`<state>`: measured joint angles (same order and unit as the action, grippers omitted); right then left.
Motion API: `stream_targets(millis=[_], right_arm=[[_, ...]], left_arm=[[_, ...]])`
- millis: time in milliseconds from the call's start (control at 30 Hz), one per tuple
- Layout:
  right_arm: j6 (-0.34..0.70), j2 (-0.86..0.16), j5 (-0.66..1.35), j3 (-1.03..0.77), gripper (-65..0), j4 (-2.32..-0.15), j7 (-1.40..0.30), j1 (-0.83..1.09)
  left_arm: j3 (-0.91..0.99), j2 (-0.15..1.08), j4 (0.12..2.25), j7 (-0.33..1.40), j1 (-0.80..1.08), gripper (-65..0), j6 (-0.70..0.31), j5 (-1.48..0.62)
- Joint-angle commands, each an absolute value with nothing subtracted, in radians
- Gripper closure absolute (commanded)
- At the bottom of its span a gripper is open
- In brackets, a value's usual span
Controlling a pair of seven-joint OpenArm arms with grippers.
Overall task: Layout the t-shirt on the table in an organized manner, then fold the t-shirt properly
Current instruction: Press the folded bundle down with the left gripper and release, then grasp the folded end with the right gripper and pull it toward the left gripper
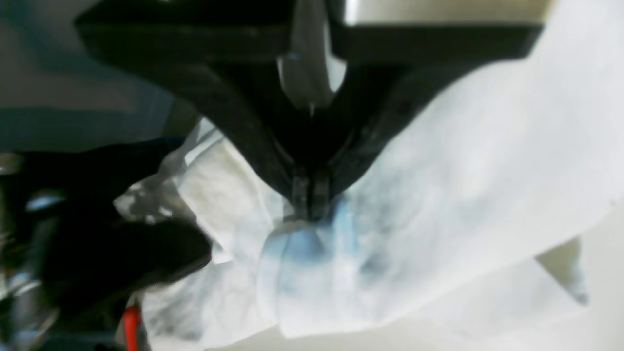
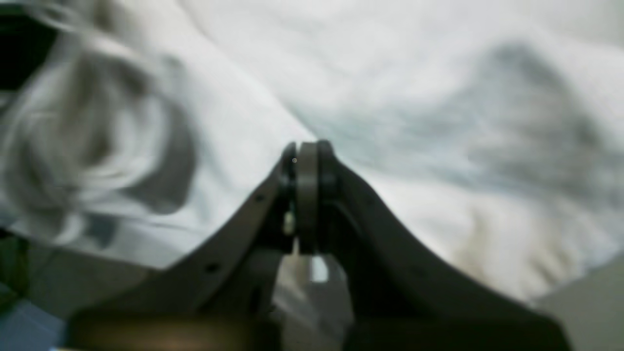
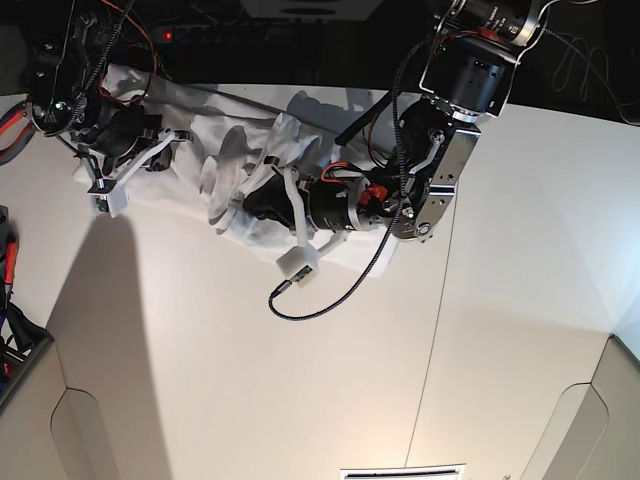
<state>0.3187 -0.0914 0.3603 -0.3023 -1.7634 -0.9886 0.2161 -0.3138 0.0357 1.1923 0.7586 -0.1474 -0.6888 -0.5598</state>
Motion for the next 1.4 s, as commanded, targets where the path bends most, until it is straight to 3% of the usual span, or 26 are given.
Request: stream_targets(millis=[0, 167, 367, 467, 567, 700, 867, 1067, 1367], right_arm=[[0.322, -0.105, 0.375, -0.318, 0.0, -1.818, -0.984, 0.206], [0.323, -0.105, 0.375, -0.422, 0.0, -1.996, -1.048, 0.206], [0.429, -0.125, 0.445, -0.637, 0.0, -2.061, -1.134, 0.22], [0.454, -0.155, 0.51, -0.731, -24.2, -2.052, -1.114, 0.246], [0.453, -0.181, 0.586, -0.795, -28.7, -2.007, -1.099, 0.27], [0.453, -0.197, 0.7, -0.81, -40.8, -1.835, -1.089, 0.282], [0.497, -0.217, 0.823, -0.809, -41.2, -1.576, -1.049, 0.231], [0.564, -0.24, 1.004, -0.809, -41.2, -1.428, -1.132, 0.15], [0.566, -0.252, 0.93, -0.727, -41.2, -1.357, -1.097, 0.117]], left_arm=[[-0.313, 0.031, 1.207, 0.743, -0.169, 0.0, -0.698, -0.554], [-0.313, 0.053, 1.207, 0.731, -0.169, 0.0, -0.698, -0.51], [-0.282, 0.073, 1.207, 0.72, -0.168, 0.0, -0.683, -0.464], [-0.245, 0.072, 1.207, 0.701, -0.168, 0.0, -0.662, -0.448], [-0.226, 0.072, 1.207, 0.698, -0.169, 0.0, -0.662, -0.449], [-0.226, 0.072, 1.207, 0.698, -0.168, 0.0, -0.662, -0.451], [-0.226, 0.072, 1.207, 0.698, -0.168, 0.0, -0.662, -0.452], [-0.226, 0.072, 1.207, 0.698, -0.168, 0.0, -0.662, -0.451], [-0.226, 0.072, 1.207, 0.698, -0.168, 0.0, -0.662, -0.453]])
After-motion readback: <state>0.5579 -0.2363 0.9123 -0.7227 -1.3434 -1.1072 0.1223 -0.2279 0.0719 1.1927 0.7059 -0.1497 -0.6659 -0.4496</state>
